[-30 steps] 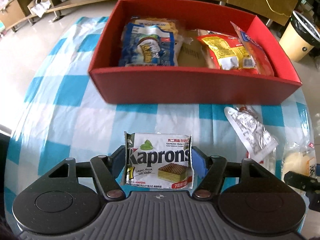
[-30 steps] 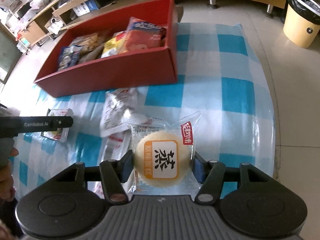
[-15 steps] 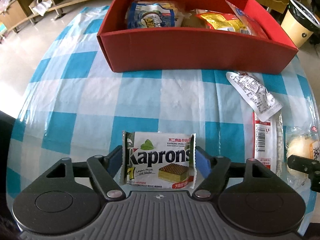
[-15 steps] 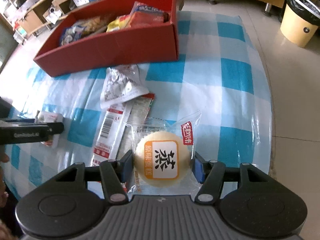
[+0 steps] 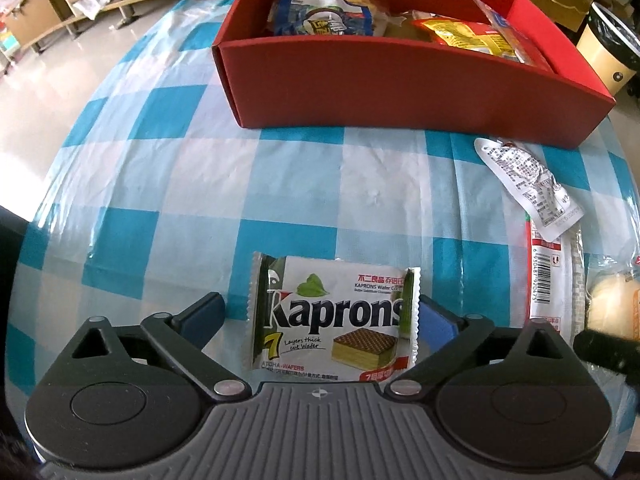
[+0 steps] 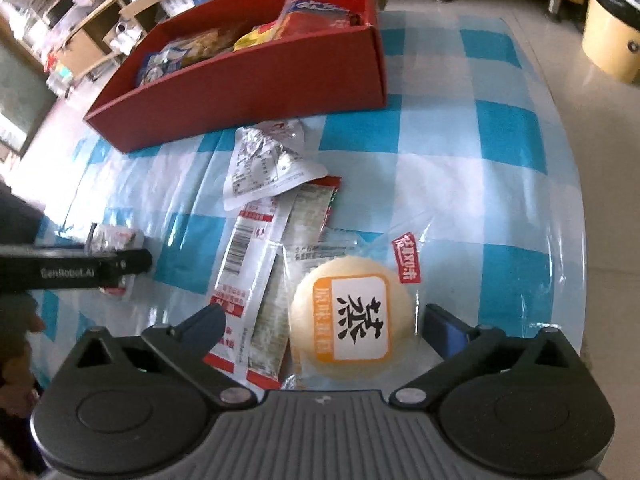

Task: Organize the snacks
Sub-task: 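Grasp the Kaprons wafer with the left tool while the right tool grasps the round bun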

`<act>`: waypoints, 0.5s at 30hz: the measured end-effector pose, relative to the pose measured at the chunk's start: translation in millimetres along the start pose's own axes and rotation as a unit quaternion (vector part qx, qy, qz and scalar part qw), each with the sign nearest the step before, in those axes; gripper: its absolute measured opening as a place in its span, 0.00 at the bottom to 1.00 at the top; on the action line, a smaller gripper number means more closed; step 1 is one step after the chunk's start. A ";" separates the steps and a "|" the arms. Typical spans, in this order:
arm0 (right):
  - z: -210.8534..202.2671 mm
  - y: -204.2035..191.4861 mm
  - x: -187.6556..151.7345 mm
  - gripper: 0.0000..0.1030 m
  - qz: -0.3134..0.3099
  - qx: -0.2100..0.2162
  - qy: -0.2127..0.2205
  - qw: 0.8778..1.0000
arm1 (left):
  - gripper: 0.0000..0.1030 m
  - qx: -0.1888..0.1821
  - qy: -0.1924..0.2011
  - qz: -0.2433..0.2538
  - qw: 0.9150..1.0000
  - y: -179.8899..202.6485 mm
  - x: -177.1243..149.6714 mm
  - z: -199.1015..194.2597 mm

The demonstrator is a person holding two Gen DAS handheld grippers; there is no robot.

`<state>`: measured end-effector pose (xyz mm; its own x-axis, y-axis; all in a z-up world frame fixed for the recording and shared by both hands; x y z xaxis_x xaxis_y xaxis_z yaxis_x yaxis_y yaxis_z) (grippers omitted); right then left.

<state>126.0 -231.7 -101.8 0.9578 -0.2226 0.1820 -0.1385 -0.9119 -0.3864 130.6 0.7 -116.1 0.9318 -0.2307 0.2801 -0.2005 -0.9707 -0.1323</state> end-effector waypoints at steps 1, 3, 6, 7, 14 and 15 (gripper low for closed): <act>-0.2 0.9 0.8 1.00 0.007 0.003 0.000 1.000 | 0.98 0.000 0.001 0.001 1.000 0.3 -0.3 0.0; -0.1 0.3 0.4 1.00 -0.002 0.004 -0.004 1.000 | 0.98 0.000 0.001 0.001 1.000 0.1 -1.1 0.8; -1.2 0.0 -2.3 0.96 -0.013 0.003 0.001 1.000 | 0.99 0.003 0.003 0.001 1.000 0.7 -2.7 0.6; -2.5 -0.4 -3.4 0.92 -0.020 -0.008 0.005 1.000 | 0.97 0.002 0.004 0.003 1.000 1.2 -2.9 0.0; -13.3 5.3 -9.2 0.56 -0.028 -0.040 0.019 0.999 | 0.76 -0.004 0.013 0.023 1.000 10.5 -2.1 -10.2; -14.5 5.8 -9.9 0.55 -0.028 -0.042 0.020 0.999 | 0.74 -0.003 0.014 0.025 1.000 11.4 -2.1 -11.7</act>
<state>112.0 -239.8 -92.7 0.9538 -0.1829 0.2384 -0.1076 -0.9487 -0.2975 122.8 -10.6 -107.1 0.9118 -0.2807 0.2996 -0.2486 -0.9582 -0.1413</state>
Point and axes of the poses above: each gripper's, at about its wrist camera, not at the fingertips, and z roughly the way its jaws point, y to its right, x to its top, the point moved 5 cm from there along z, roughly the way its jaws point, and after that the axes turned 14 degrees about z, right-handed, at the moved point
